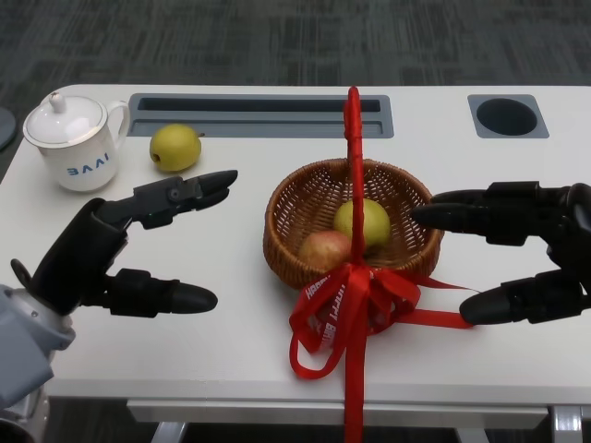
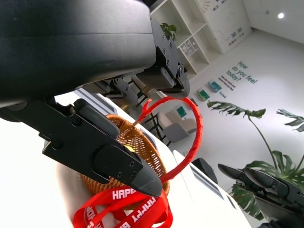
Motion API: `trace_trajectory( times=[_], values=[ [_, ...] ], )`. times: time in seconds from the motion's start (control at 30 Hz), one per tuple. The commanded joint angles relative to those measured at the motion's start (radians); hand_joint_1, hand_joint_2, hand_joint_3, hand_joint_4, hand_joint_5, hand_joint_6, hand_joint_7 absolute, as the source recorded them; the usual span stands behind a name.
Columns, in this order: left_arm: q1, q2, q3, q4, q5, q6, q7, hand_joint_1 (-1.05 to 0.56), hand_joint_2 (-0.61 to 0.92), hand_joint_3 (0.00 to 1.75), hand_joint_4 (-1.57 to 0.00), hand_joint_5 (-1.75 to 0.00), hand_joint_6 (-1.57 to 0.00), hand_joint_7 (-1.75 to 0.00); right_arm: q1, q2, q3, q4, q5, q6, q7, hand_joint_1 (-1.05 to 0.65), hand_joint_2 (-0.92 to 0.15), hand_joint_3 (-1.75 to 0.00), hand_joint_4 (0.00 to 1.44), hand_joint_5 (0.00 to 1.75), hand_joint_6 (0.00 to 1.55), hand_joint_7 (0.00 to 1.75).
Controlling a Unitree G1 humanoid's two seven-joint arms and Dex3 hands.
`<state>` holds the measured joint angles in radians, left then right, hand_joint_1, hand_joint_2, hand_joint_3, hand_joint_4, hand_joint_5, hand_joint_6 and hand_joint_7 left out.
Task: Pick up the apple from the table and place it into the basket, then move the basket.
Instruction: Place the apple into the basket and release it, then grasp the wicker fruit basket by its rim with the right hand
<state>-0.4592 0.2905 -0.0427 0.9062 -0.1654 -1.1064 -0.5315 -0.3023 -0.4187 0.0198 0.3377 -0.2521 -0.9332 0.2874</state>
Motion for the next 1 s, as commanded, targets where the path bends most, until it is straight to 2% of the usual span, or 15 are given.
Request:
trace_trajectory(
  times=[0.03, 0.13, 0.27, 0.4, 0.6, 0.83, 1.0],
  values=[
    [0.012, 0.004, 0.023, 0.002, -0.012, 0.003, -0.020, -0.61, 0.71, 0.00, -0.68, -0.06, -0.62, -0.04, -0.034, -0.028, 0.012, 0.030, -0.017, 0.002, -0.008, -0.59, -0.82, 0.00, 0.58, 0.00, 0.54, 0.00],
    [0.015, 0.002, 0.032, 0.002, -0.011, 0.004, -0.028, -0.61, 0.71, 0.00, -0.69, -0.05, -0.62, -0.04, -0.064, -0.036, 0.028, 0.064, -0.044, 0.004, -0.015, -0.59, -0.82, 0.00, 0.58, 0.00, 0.54, 0.00],
    [0.023, -0.001, 0.047, 0.007, -0.015, -0.003, -0.038, -0.60, 0.71, 0.00, -0.71, -0.04, -0.65, -0.03, -0.174, -0.057, 0.085, 0.207, -0.180, -0.004, -0.060, -0.62, -0.82, 0.00, 0.57, 0.00, 0.52, 0.00],
    [0.022, -0.007, 0.059, 0.012, -0.013, -0.017, -0.043, -0.58, 0.70, 0.00, -0.74, -0.04, -0.67, -0.03, -0.274, -0.069, 0.161, 0.381, -0.343, -0.046, -0.193, -0.62, -0.80, 0.00, 0.59, 0.01, 0.53, 0.01],
    [0.022, -0.012, 0.065, 0.009, 0.005, -0.023, -0.032, -0.60, 0.71, 0.00, -0.76, -0.03, -0.68, -0.02, -0.404, -0.069, 0.306, 0.573, -0.542, -0.053, -0.394, -0.66, -0.83, -0.01, 0.61, 0.01, 0.55, 0.01],
    [0.029, -0.017, 0.065, -0.003, 0.015, -0.033, -0.025, -0.60, 0.71, 0.00, -0.78, -0.02, -0.70, -0.02, -0.542, -0.047, 0.463, 0.718, -0.664, -0.003, -0.502, -0.67, -0.82, 0.00, 0.61, 0.00, 0.54, 0.00],
    [0.041, -0.019, 0.068, -0.015, 0.028, -0.042, -0.014, -0.59, 0.70, 0.00, -0.78, -0.02, -0.71, -0.01, -0.600, -0.038, 0.531, 0.762, -0.691, 0.018, -0.542, -0.66, -0.79, 0.00, 0.63, 0.01, 0.56, 0.01]
  ],
)
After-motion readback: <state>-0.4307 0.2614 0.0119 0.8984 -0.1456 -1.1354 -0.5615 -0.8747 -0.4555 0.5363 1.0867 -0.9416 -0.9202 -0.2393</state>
